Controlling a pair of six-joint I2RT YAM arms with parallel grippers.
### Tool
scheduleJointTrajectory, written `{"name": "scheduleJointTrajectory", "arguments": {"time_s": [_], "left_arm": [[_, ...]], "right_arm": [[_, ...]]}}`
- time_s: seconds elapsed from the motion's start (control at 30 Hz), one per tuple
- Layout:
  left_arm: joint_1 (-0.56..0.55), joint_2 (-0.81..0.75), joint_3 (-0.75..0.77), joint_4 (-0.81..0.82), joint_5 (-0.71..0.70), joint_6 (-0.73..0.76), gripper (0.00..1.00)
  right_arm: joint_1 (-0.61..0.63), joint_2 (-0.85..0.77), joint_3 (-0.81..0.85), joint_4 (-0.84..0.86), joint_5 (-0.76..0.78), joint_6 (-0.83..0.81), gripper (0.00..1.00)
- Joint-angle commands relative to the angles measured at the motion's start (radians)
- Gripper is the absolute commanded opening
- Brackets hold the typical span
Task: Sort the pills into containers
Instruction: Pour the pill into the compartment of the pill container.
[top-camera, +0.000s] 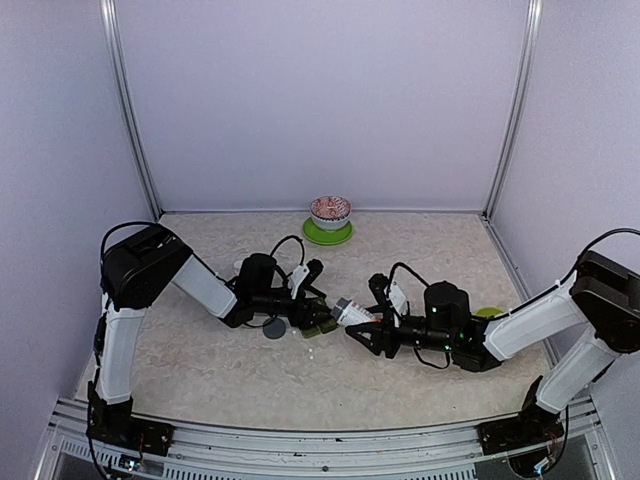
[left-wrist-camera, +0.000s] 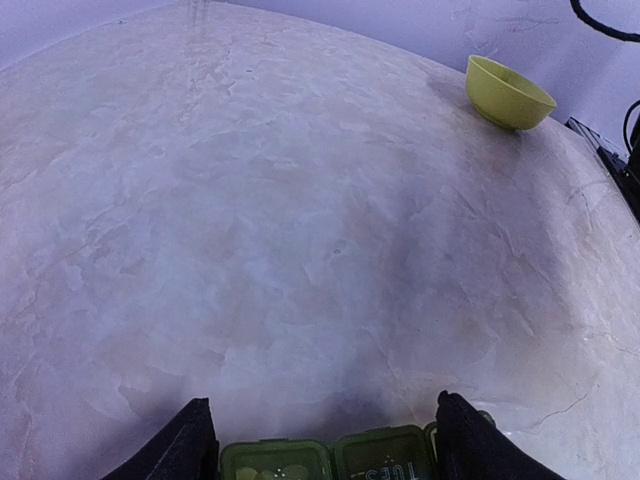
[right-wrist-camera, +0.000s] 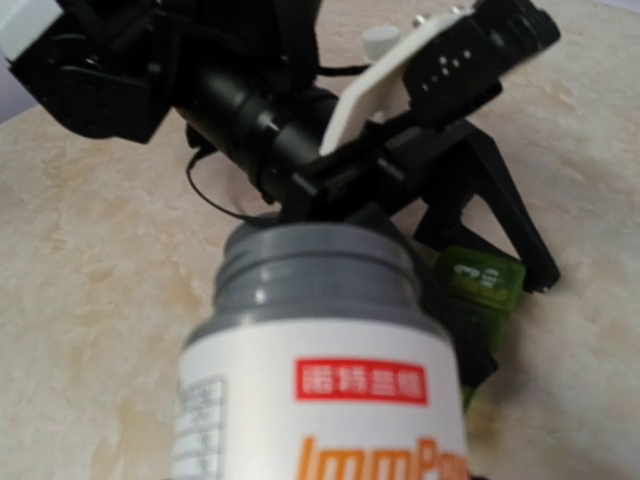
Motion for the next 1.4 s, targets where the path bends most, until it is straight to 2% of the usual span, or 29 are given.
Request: {"name": "scheduleJointTrajectory", "arguments": {"time_s": [0.0, 0.67, 1.37], "left_arm": [[-0.001, 0.022, -0.01, 0.031, -0.005, -0.01, 0.73], [0.007, 0.024, -0.011, 0.042, 0.005, -0.024, 0.73], [0.007, 0.027, -0.009, 0.042, 0.008, -0.024, 0.73]], "right_arm": [[0.01, 0.022, 0.051, -0.038, 0.028, 0.005, 0.24], [0.01, 0.16, 0.091, 0.005, 0.038, -0.008, 0.24], [0.01, 0.214, 0.143, -0.091, 0.073, 0.001, 0.24]]}}
